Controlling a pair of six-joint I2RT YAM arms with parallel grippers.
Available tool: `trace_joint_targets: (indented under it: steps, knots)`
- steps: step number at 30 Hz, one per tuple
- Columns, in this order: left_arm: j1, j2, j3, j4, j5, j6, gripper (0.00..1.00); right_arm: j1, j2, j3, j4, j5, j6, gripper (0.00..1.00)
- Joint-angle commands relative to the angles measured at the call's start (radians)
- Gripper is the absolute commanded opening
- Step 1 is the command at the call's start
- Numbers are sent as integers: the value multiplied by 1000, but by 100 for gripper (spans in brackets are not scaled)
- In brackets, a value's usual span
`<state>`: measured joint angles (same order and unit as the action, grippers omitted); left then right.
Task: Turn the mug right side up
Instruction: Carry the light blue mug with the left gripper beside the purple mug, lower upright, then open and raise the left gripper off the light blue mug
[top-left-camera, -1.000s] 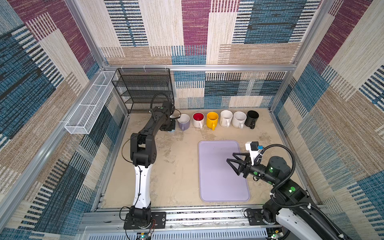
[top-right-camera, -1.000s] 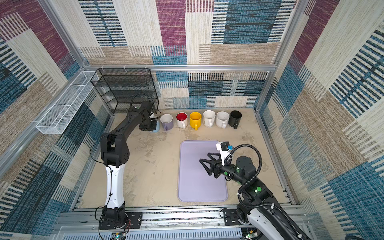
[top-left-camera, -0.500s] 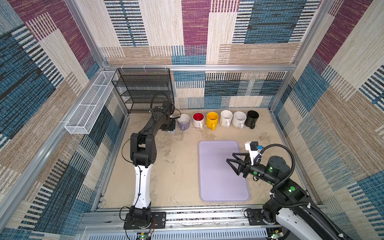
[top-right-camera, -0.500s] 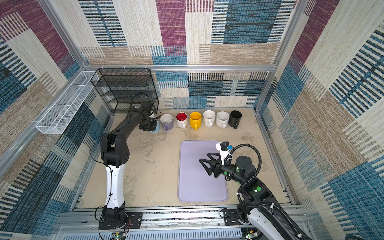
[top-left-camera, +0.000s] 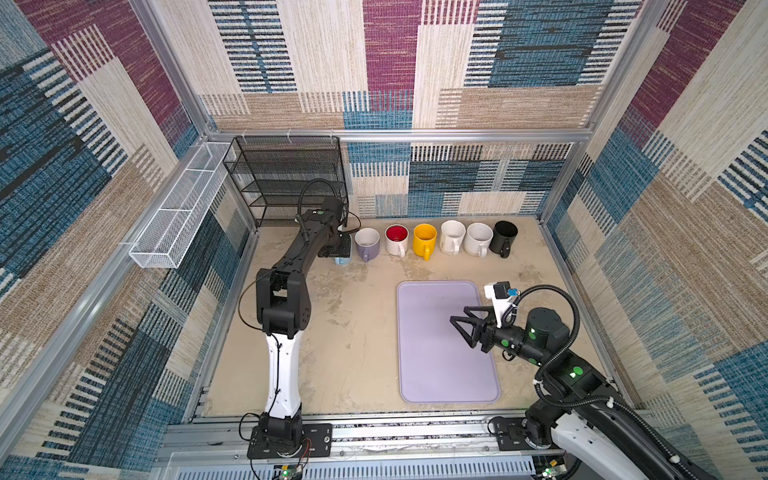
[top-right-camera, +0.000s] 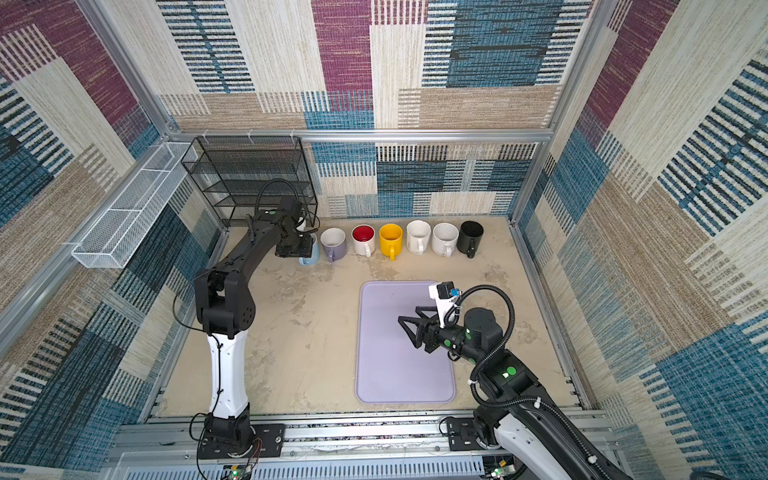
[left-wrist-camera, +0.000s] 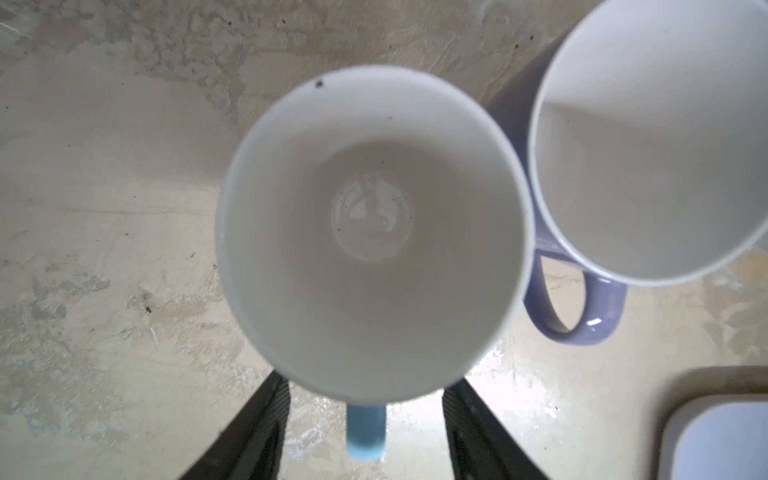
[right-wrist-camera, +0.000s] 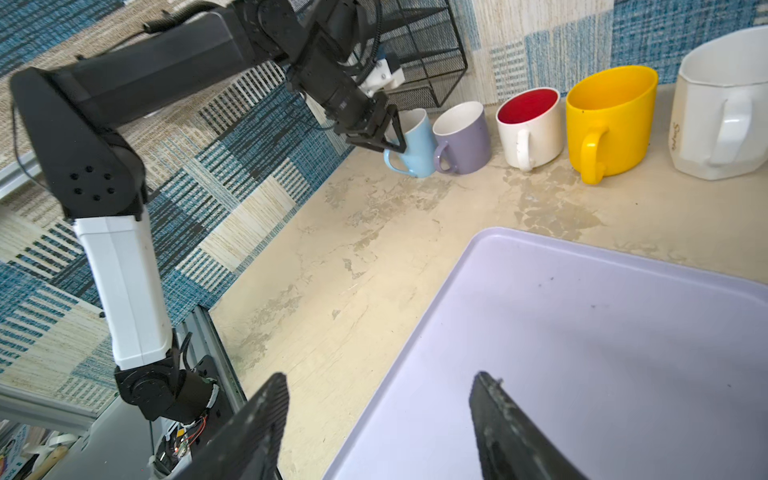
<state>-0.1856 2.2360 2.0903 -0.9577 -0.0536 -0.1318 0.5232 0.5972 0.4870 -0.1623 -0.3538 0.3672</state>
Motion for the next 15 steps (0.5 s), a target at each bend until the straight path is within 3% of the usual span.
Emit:
trace_joint_targets:
  steps: [1, 5, 10, 15]
  knots:
    - [0, -33, -5, -3, -17, 13, 61, -3, 22, 5, 3, 39, 25, 72]
    - [0, -78, -16, -4, -24, 26, 61, -22, 111, 20, -51, 103, 46, 72]
    - [0, -149, -30, -3, -34, 39, 62, -68, 199, 3, -10, 61, 79, 72]
    - [0, -222, -36, -3, -15, 59, 63, -104, 215, 17, 15, 37, 76, 84]
